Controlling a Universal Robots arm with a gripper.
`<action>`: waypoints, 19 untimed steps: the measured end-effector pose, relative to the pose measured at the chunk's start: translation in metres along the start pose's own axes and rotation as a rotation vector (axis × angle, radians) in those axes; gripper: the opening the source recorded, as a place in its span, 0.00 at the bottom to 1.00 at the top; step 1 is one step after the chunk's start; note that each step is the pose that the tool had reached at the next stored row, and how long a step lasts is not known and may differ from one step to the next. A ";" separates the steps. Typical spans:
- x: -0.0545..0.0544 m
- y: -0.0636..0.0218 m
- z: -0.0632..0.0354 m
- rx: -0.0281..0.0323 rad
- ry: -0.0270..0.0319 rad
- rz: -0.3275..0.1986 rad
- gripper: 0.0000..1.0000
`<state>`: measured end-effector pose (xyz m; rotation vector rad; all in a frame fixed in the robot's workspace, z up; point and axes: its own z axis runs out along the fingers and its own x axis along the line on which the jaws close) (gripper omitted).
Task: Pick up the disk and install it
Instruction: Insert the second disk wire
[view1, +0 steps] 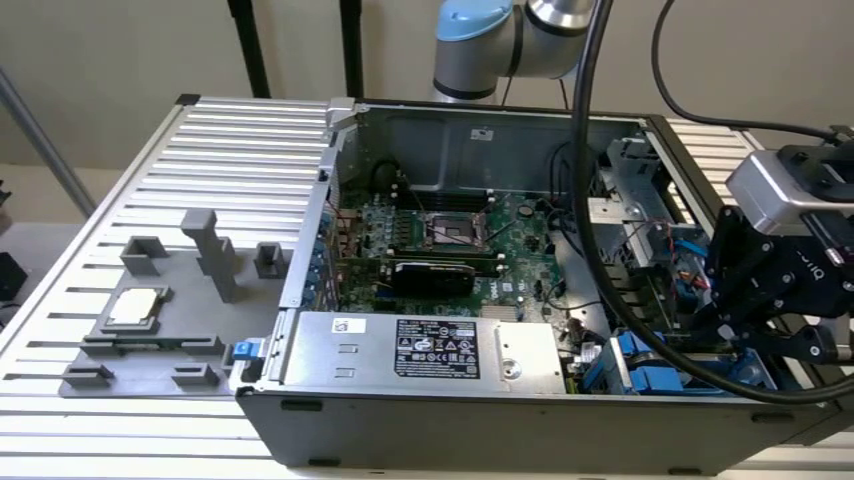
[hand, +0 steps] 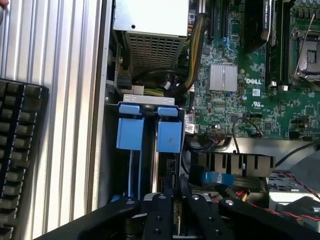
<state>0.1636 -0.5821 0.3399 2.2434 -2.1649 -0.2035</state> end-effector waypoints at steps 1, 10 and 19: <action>0.000 -0.0002 0.0000 0.0003 0.0003 0.003 0.00; 0.000 -0.0012 0.0000 0.0036 -0.0026 0.056 0.00; 0.000 -0.0025 0.0029 0.0045 -0.0058 0.090 0.00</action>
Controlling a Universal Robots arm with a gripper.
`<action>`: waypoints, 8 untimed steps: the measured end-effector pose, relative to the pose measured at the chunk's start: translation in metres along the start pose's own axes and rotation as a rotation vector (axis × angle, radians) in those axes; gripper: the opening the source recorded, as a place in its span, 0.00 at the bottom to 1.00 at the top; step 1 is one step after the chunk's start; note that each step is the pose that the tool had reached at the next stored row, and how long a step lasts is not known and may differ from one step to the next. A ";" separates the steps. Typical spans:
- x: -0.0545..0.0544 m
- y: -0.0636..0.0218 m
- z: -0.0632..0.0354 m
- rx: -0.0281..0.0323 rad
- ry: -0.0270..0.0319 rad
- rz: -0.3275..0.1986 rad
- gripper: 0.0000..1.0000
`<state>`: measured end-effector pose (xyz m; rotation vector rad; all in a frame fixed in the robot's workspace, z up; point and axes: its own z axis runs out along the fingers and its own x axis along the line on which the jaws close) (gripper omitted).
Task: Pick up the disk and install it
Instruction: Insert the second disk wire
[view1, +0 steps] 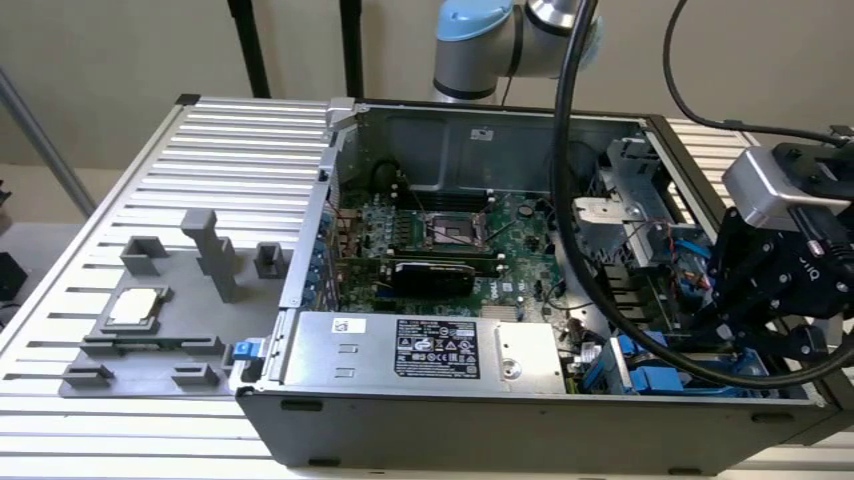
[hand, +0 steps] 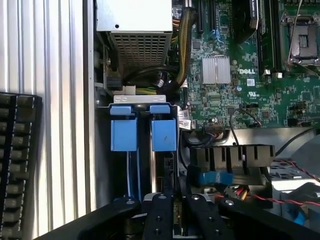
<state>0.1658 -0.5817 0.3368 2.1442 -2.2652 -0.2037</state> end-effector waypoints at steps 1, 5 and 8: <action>0.000 -0.0002 0.0004 -0.0003 -0.0002 0.002 0.00; 0.000 -0.0007 0.0016 -0.0006 -0.0016 0.005 1.00; 0.000 0.0001 -0.0041 -0.0007 -0.0009 0.005 1.00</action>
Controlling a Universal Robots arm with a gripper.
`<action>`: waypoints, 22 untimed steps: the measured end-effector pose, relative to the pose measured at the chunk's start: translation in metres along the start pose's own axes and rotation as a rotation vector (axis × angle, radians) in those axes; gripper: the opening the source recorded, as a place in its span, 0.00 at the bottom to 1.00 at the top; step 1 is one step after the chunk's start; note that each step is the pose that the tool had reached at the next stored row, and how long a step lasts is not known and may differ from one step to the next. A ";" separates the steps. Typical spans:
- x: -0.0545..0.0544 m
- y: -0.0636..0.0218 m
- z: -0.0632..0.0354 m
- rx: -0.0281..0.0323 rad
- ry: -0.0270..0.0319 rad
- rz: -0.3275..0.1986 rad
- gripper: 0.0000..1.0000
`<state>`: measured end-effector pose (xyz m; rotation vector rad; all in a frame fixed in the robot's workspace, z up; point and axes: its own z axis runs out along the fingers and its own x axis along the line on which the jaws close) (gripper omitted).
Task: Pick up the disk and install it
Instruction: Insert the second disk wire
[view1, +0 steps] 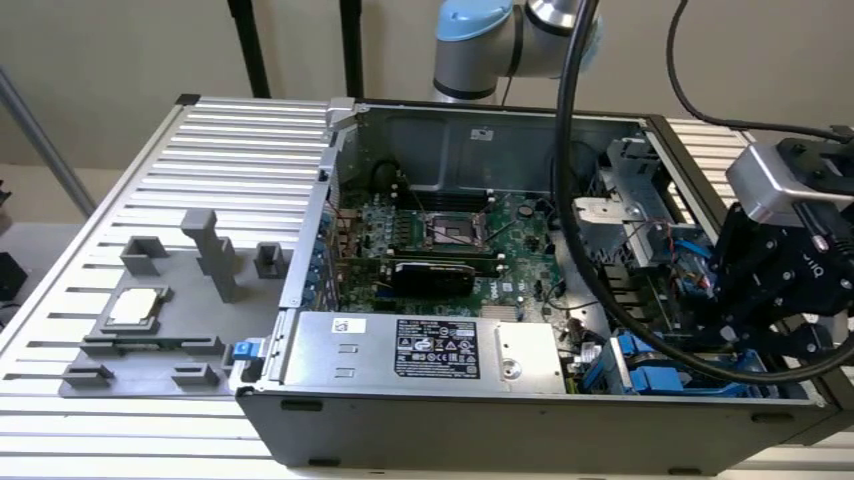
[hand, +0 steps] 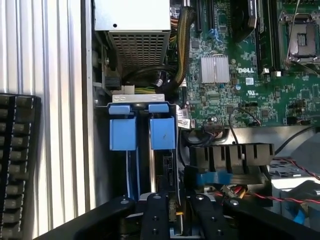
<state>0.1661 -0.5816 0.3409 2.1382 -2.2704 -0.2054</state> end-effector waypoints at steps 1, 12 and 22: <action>0.000 0.0003 -0.0032 0.0000 0.0001 0.000 1.00; -0.003 0.0060 -0.0354 0.0000 0.0000 0.000 1.00; -0.003 0.0211 -0.0339 0.0020 0.0001 0.000 1.00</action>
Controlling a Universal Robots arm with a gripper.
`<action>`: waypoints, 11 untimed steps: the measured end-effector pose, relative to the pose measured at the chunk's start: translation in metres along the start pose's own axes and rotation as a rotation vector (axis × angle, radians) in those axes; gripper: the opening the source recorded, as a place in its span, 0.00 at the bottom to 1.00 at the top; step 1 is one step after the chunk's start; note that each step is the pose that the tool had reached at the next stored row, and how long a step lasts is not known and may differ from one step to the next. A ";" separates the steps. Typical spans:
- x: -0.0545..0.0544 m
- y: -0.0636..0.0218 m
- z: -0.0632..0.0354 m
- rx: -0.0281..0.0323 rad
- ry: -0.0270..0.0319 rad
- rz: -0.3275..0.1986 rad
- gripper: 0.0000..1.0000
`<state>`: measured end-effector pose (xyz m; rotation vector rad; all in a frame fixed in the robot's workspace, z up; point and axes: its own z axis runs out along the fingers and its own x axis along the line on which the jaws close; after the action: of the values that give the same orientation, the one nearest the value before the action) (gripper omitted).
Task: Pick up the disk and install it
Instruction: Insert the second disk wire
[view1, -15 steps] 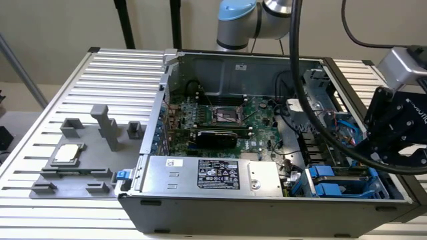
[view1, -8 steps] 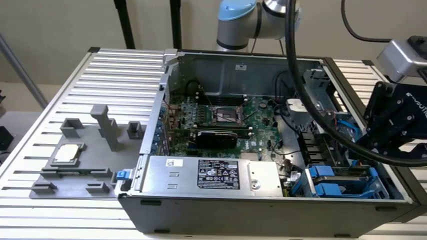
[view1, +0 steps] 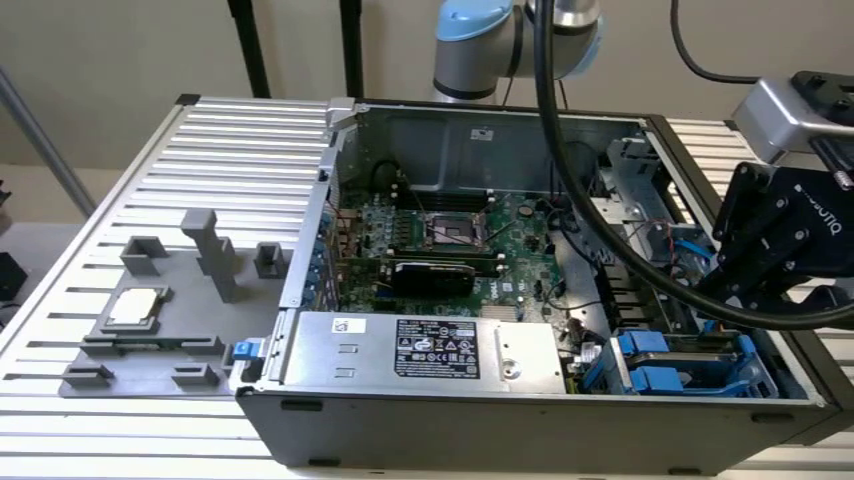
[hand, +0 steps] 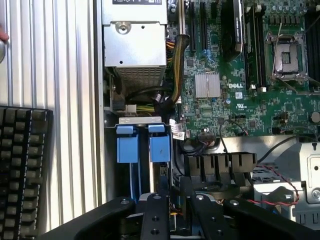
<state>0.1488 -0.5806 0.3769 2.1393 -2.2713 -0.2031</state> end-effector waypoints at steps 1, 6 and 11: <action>0.000 0.0000 0.0000 0.0000 0.0000 0.000 1.00; 0.000 0.0000 0.0000 0.0000 0.0000 0.000 1.00; 0.000 0.0000 0.0000 0.0001 0.0000 0.000 1.00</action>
<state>0.1488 -0.5805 0.3769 2.1394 -2.2713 -0.2031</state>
